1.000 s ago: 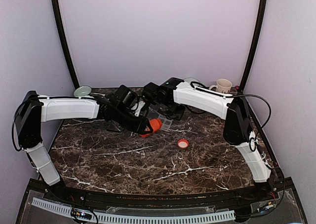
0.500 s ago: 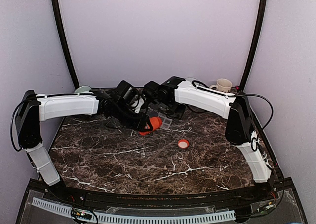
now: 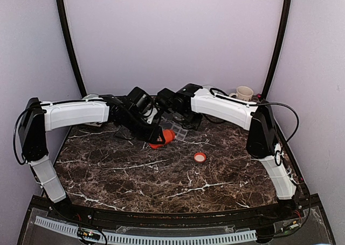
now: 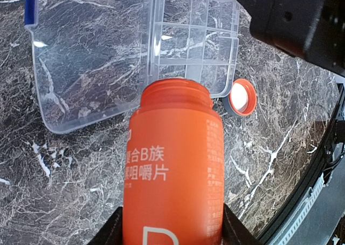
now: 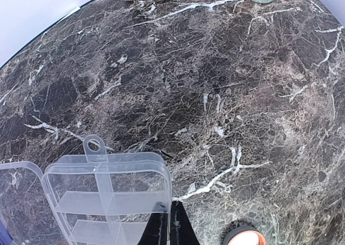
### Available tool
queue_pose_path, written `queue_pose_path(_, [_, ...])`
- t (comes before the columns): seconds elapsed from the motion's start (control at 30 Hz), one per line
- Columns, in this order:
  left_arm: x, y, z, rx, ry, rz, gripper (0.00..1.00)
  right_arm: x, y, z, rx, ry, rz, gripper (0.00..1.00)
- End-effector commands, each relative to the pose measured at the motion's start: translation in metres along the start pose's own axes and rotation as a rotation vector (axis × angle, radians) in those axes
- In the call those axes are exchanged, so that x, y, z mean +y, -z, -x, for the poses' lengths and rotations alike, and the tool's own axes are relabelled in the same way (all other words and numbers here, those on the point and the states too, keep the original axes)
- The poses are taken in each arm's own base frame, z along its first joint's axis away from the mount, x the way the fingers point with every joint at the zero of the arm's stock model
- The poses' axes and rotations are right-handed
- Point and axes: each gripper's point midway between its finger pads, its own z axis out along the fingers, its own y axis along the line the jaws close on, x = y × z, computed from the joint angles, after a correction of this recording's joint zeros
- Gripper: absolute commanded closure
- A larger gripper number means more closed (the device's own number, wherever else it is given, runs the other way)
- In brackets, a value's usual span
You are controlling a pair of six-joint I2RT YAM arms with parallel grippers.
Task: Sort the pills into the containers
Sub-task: Pour the pill into the compartment of the pill container.
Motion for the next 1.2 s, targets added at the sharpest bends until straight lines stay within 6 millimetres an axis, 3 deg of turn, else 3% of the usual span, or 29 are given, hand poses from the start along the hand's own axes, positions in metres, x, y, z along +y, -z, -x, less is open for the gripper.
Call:
queue_pose_path(0.0, [-0.006, 0.004, 0.013, -0.031, -0.016, -0.005, 1.0, 0.005, 0.021, 0.006, -0.019, 0.001, 0.046, 1.0])
queue_pose_path(0.53, [-0.023, 0.016, 0.024, -0.26, -0.001, -0.157, 1.0, -0.003, 0.012, -0.013, 0.073, 0.02, 0.032, 1.0])
queue_pose_path(1.17, [-0.03, 0.018, 0.006, -0.313, -0.035, -0.249, 1.0, -0.014, -0.002, -0.012, 0.183, -0.028, 0.008, 1.0])
